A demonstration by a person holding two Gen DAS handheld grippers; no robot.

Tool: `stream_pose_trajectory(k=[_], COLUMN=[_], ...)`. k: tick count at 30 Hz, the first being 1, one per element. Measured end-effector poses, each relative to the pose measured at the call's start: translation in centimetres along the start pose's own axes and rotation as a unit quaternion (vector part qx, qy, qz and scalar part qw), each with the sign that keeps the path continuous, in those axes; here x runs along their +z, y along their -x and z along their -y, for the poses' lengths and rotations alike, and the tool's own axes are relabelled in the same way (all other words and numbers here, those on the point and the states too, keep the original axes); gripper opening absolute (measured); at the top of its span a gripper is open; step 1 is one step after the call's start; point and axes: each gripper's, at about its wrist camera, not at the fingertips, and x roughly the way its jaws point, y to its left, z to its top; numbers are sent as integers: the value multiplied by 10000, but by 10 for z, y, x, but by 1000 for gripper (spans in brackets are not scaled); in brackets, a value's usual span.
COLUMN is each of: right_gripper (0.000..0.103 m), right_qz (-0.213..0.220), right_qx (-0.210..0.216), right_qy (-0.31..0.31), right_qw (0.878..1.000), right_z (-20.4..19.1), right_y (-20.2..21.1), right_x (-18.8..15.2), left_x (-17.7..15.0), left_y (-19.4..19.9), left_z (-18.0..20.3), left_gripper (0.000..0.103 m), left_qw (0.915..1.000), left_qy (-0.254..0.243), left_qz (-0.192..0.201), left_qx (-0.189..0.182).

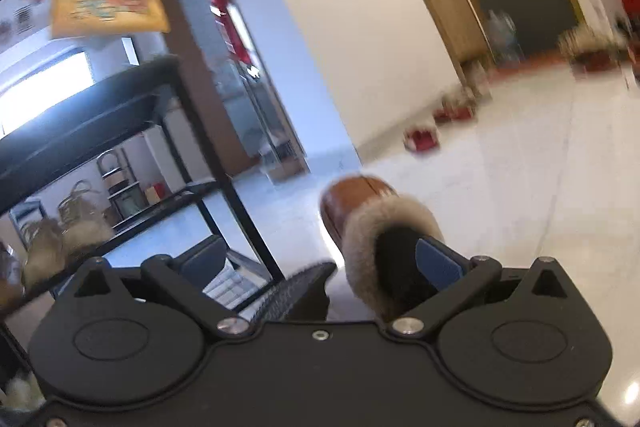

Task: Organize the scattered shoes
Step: 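Grasp the second black slipper with the left gripper and lift it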

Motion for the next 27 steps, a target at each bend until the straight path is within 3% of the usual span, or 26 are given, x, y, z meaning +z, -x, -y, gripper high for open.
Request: stream_pose_trajectory(k=[5,8,12,15,17,18,19,22,27], right_gripper=[103,103,103,103,103,103,103,103,103], right_qz=[-376,-559,-598,-671,-688,-685,-663,-660,-654], right_qx=[-161,-136,-70,-5,-14,-5,8,-11,-65], right_qy=[-804,-924,-951,-827,-806,-819,-839,-790,-694], right_qw=[9959,9941,9936,9943,9944,9943,9943,9947,9954], right_z=[17,21,26,22,21,20,21,19,16], right_y=[-19,-29,-30,-31,-29,-26,-26,-24,-26], right_x=[-2,-5,-7,-11,-11,-10,-10,-12,-14], left_x=[13,15,8,7,5,5,5,9,7], left_y=[-65,-93,-111,-132,-146,-151,-149,-136,-90], left_z=[25,26,32,29,25,24,23,19,6], left_gripper=[101,91,91,91,82,71,56,28,21], left_qw=[9994,9987,9980,9988,9976,9968,9975,9984,9989], left_qy=[-310,-389,-600,-275,-40,55,46,79,304], left_qz=[-20,-98,-117,-387,-693,-799,-695,-531,-316], left_qx=[133,-306,-153,-87,-42,1,119,152,163])
